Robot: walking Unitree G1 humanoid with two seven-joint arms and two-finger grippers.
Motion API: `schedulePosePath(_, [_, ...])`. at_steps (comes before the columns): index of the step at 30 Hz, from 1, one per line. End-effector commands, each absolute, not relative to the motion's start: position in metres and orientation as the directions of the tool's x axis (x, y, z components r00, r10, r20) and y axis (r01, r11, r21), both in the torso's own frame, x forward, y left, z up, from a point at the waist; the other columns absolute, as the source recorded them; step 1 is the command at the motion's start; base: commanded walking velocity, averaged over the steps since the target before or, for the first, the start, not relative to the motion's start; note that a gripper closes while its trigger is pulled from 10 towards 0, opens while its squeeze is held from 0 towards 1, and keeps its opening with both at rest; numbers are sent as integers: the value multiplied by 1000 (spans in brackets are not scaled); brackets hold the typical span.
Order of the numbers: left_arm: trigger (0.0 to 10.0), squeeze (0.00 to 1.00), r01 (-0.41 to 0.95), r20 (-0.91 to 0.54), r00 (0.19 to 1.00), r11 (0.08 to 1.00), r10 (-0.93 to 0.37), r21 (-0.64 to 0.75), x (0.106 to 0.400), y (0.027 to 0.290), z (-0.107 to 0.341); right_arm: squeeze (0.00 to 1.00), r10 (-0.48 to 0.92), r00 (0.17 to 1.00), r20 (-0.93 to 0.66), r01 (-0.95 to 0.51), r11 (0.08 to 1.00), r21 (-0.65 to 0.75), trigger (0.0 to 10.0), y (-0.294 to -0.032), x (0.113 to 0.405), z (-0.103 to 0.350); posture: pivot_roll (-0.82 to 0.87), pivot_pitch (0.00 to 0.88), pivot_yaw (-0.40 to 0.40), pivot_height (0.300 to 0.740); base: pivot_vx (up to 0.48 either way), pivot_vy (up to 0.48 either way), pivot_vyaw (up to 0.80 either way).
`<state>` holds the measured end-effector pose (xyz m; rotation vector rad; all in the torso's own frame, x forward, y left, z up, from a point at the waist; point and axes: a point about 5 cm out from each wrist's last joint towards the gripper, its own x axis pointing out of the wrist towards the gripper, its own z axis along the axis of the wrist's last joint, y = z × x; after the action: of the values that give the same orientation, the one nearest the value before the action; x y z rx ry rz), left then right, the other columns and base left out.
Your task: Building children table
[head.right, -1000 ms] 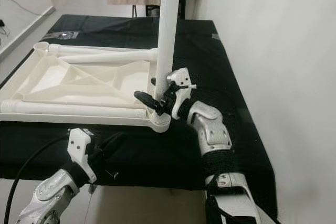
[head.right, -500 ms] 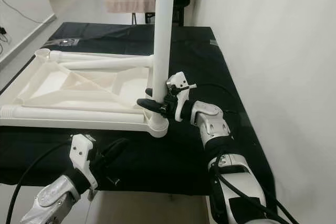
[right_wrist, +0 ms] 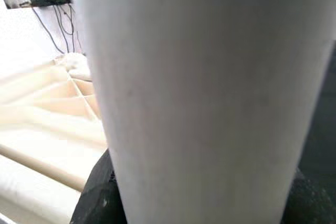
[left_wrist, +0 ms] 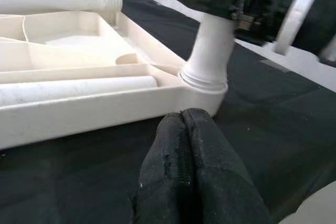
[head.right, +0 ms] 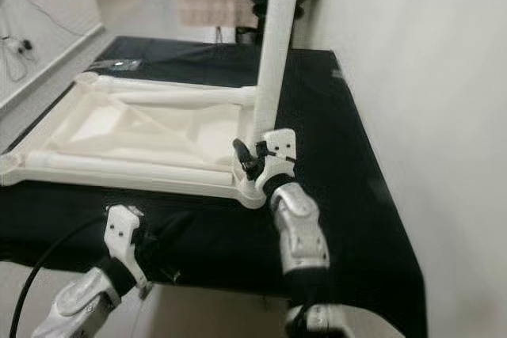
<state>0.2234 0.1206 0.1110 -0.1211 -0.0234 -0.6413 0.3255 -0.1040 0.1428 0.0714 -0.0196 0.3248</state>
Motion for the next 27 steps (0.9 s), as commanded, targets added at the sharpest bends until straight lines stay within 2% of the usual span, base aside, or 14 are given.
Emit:
schedulePosePath(1, [10000,0,607,57,795,787,-604,-109,224,119,110,0,350,934,-74,-344,935,83,0,-95,327,123,93,32,-66,740,0,0,0])
schedulePosePath(5, [10000,0,599,61,801,794,-596,-107,224,118,111,0,343,936,-73,-338,938,75,0,-97,337,125,93,33,-63,740,0,0,0])
schedulePosePath(6, [10000,0,596,62,803,795,-593,-107,225,118,111,0,354,933,-69,-351,935,58,10000,-97,342,129,96,33,-64,740,0,0,0])
schedulePosePath(9, [10000,0,597,63,802,795,-594,-107,225,118,111,0,369,927,-71,-366,929,52,10000,-96,344,132,92,32,-60,740,0,0,0])
schedulePosePath(10, [10000,0,599,62,800,793,-596,-110,225,118,111,1000,413,908,-67,-409,910,59,10000,-96,346,135,91,32,-59,740,0,0,0])
schedulePosePath(12, [10000,0,599,62,800,793,-596,-110,225,118,111,1000,413,908,-67,-409,910,59,10000,-96,346,135,91,32,-59,740,0,0,0])
schedulePosePath(17, [10000,0,601,66,799,791,-598,-115,226,116,111,1000,573,820,3,-572,818,55,10000,-106,360,156,93,26,-66,740,0,0,0])
schedulePosePath(18, [10000,0,600,67,800,791,-597,-115,227,116,111,827,637,771,5,-637,770,47,10000,-106,362,160,93,25,-69,740,0,0,0])
schedulePosePath(19, [10000,0,599,68,800,792,-596,-115,227,116,111,357,688,726,2,-687,726,33,10000,-106,364,162,93,25,-69,740,0,0,0])
schedulePosePath(20, [10000,0,599,68,800,792,-596,-115,227,116,111,357,688,726,2,-687,726,33,10000,-106,364,162,93,25,-69,740,0,0,0])
schedulePosePath(21, [10000,0,599,68,800,792,-595,-115,228,116,111,0,775,631,-22,-775,631,2,10000,-106,365,164,94,21,-68,740,0,0,0])
schedulePosePath(24, [10000,0,600,67,800,792,-596,-115,228,116,110,0,846,531,-46,-847,531,-9,10000,-103,366,168,103,17,-67,740,0,0,0])
schedulePosePath(25, [10000,0,600,67,800,792,-596,-115,228,116,110,0,846,531,-46,-847,531,-9,10000,-103,366,168,103,17,-67,740,0,0,0])
schedulePosePath(27, [10000,0,601,65,799,791,-598,-114,228,116,110,0,881,469,-63,-882,470,5,10000,-102,366,169,107,18,-70,740,0,0,0])
